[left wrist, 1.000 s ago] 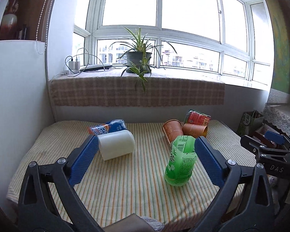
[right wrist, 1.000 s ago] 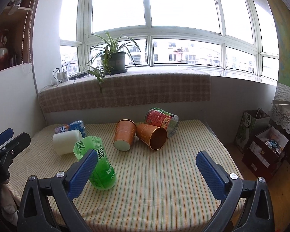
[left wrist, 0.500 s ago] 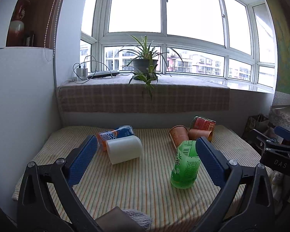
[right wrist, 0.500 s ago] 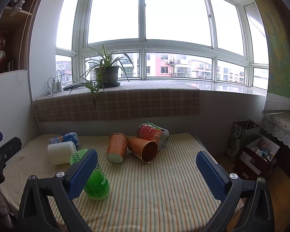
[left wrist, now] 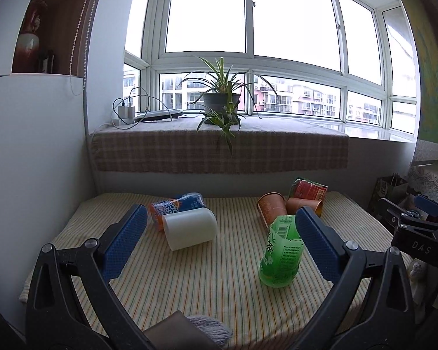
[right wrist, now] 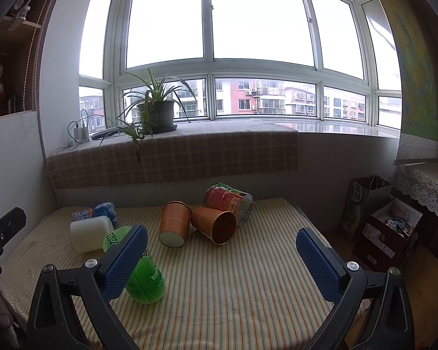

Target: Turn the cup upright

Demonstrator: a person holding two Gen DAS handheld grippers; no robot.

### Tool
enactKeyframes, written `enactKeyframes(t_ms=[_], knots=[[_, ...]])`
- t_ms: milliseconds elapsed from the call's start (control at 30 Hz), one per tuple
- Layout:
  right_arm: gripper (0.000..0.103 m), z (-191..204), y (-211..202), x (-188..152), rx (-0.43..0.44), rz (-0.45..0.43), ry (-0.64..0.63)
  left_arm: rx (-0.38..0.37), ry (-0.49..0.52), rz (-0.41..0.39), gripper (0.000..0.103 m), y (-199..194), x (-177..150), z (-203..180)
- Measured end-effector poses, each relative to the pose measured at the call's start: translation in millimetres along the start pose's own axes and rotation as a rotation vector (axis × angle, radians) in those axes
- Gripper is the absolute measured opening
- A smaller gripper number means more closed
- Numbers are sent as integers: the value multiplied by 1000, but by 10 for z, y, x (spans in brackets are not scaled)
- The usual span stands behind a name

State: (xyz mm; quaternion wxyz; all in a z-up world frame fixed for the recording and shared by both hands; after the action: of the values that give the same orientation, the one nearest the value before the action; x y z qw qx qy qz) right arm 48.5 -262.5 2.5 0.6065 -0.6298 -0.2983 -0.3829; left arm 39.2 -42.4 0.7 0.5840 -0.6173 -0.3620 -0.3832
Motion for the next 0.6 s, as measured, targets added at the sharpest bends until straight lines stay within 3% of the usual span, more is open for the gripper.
enactKeyframes(t_ms=[600], knots=[[103, -2, 35, -34, 4, 13, 1, -1, 0, -1, 103, 0, 15, 9]])
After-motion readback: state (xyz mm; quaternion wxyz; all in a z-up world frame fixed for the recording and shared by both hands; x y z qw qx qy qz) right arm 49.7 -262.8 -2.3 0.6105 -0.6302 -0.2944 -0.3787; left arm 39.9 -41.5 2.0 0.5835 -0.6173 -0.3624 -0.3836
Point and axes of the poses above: each gripper's, at about its wrist camera, not at the fingertips, and y roughly the way its jaws point, z to its left, x to its top, the point moved 8 cm from there along y, roughly the way its jaws point, and after that the axes turned 9 degrees about z, right-handed, at the moved point
